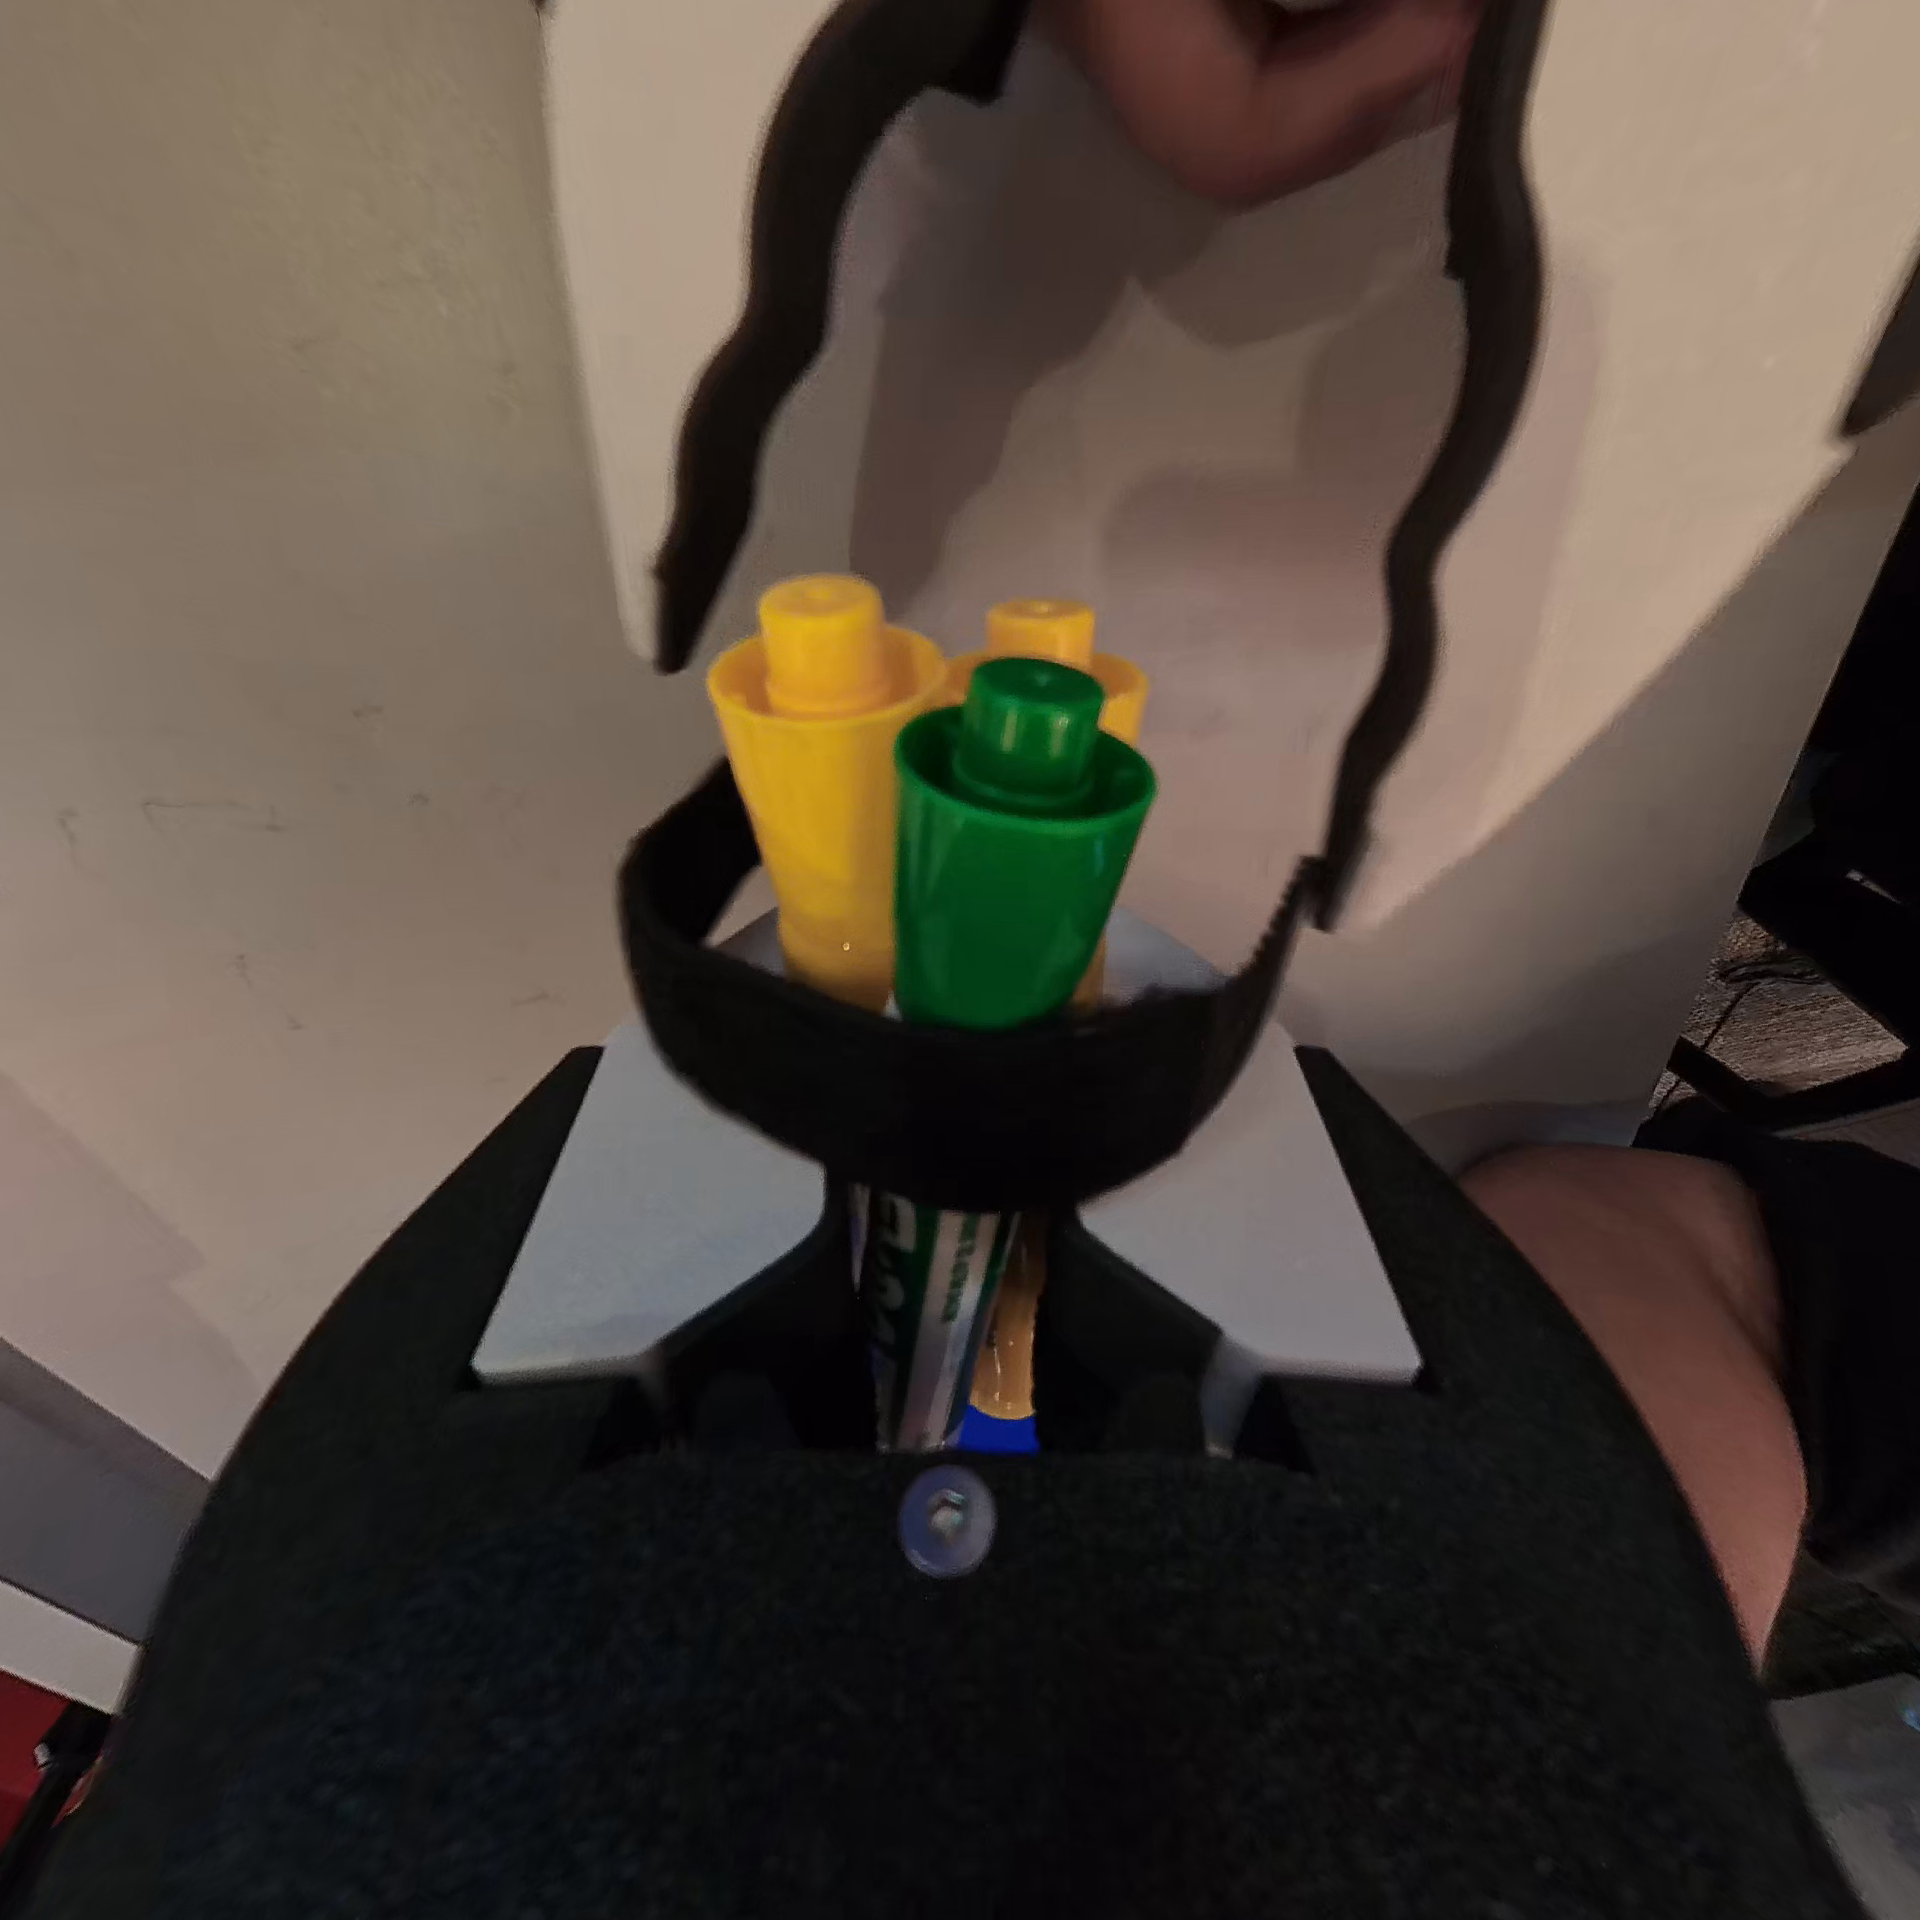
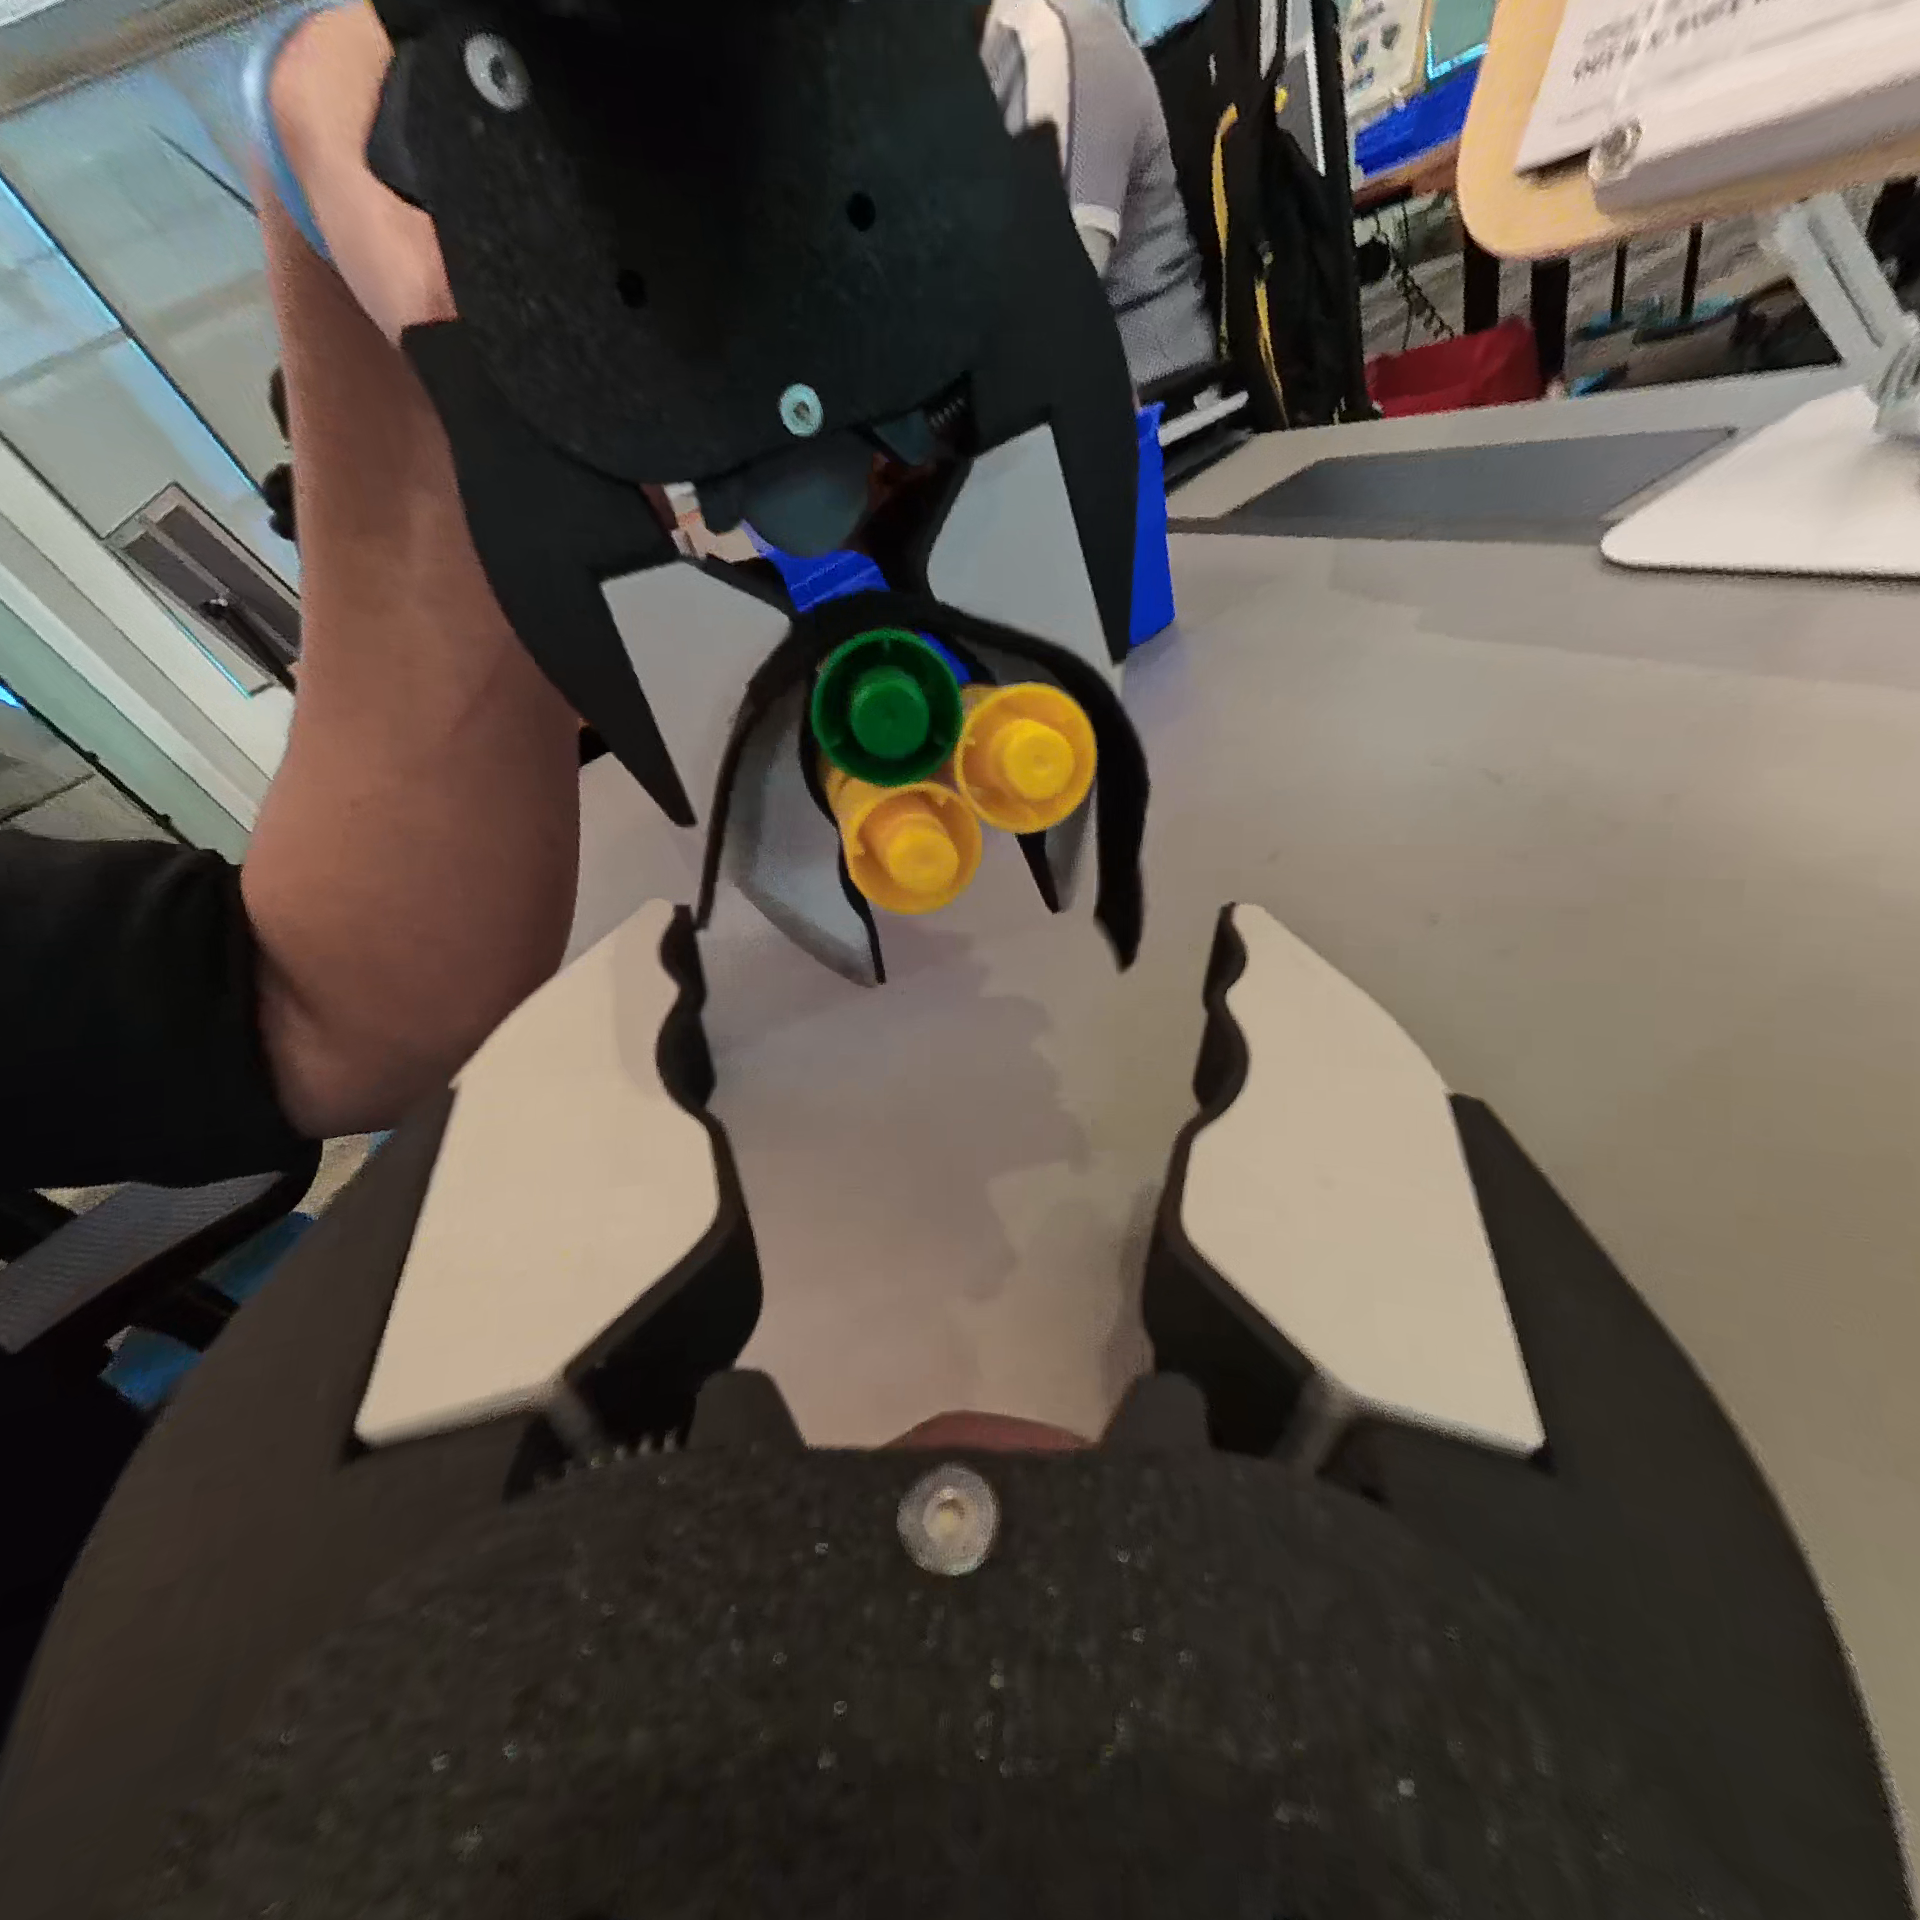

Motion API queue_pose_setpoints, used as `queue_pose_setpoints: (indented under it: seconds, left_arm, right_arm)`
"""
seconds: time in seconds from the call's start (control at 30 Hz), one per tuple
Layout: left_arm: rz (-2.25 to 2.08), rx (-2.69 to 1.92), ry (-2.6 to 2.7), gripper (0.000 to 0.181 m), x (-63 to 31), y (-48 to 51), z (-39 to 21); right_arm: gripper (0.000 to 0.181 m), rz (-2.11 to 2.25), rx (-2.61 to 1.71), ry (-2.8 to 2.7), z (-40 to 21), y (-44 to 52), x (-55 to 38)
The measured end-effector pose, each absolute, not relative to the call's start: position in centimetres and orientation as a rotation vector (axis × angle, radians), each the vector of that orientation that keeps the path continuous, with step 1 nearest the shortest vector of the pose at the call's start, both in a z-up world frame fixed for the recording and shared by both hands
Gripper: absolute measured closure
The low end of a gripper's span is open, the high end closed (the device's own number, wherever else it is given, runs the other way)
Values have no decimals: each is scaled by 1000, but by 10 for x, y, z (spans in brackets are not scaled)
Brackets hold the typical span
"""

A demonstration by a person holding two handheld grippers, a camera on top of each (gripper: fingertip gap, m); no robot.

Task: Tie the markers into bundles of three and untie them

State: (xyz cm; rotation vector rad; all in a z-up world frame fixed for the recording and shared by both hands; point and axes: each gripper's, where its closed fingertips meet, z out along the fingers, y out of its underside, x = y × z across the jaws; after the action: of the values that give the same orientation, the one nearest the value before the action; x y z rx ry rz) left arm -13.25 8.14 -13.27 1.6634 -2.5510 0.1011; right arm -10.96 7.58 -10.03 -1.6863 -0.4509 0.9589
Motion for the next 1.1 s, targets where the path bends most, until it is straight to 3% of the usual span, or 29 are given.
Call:
queue_pose_setpoints:
  seconds: [0.2, 0.53, 0.77, 1.1]
  left_arm:
    - [97, 1628, -2566, 140, -129, 75, -134]
    - [102, 1631, -2574, 140, -127, 76, -134]
    - [116, 1626, -2579, 140, -127, 74, -132]
    - [119, 1618, -2578, 141, -127, 73, -132]
  right_arm:
    - [89, 1124, -1613, -511, -91, 68, -116]
    - [123, 1171, -1634, -518, -97, 66, -115]
    - [156, 1249, -1666, -534, -100, 59, -121]
    - [170, 1202, -1703, -484, -104, 67, -114]
